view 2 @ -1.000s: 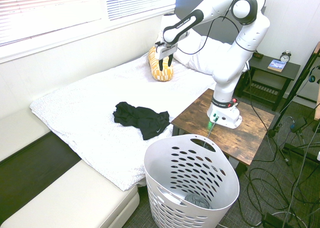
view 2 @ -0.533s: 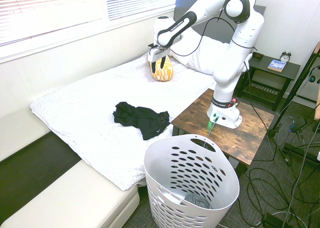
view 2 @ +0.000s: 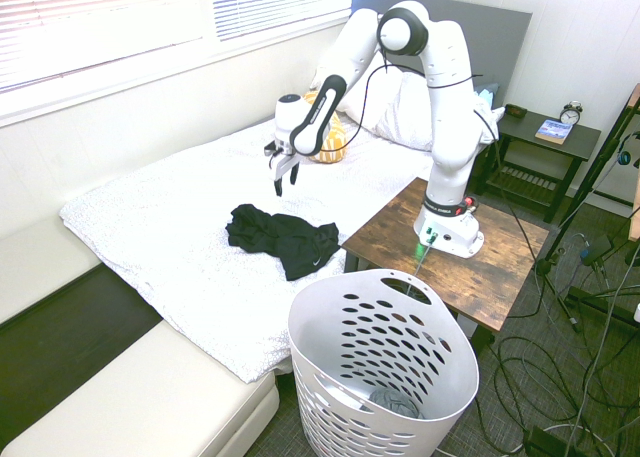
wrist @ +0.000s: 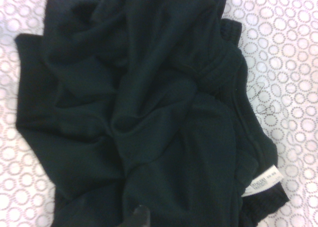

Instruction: Put my clothes in the laundry bag

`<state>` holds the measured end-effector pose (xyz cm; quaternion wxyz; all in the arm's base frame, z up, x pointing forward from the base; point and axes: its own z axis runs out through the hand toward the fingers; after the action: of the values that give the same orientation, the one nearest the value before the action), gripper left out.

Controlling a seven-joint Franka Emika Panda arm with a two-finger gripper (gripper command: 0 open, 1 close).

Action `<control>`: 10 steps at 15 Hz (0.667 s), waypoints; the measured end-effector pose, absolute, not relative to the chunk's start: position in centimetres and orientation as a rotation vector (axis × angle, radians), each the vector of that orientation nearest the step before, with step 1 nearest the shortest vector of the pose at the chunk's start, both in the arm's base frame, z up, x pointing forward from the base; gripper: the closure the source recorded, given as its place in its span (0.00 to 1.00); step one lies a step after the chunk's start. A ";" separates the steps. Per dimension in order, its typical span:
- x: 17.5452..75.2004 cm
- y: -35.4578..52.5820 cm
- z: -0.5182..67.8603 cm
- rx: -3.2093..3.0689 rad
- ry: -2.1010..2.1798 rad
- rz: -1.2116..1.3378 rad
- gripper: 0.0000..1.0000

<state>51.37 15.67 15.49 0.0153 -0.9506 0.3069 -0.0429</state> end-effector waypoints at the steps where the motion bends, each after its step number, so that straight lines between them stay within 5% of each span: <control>1: 51.7 15.5 12.6 -2.969 0.967 -0.117 0.00; 4: 51.5 15.2 4.1 -2.974 0.996 -0.026 0.00; 5: 51.0 15.1 1.7 -2.970 1.006 0.004 1.00; 10: 50.5 15.0 -1.6 -2.927 1.015 0.047 1.00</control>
<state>50.50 14.99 -1.60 0.0218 -0.9445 0.3275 0.0151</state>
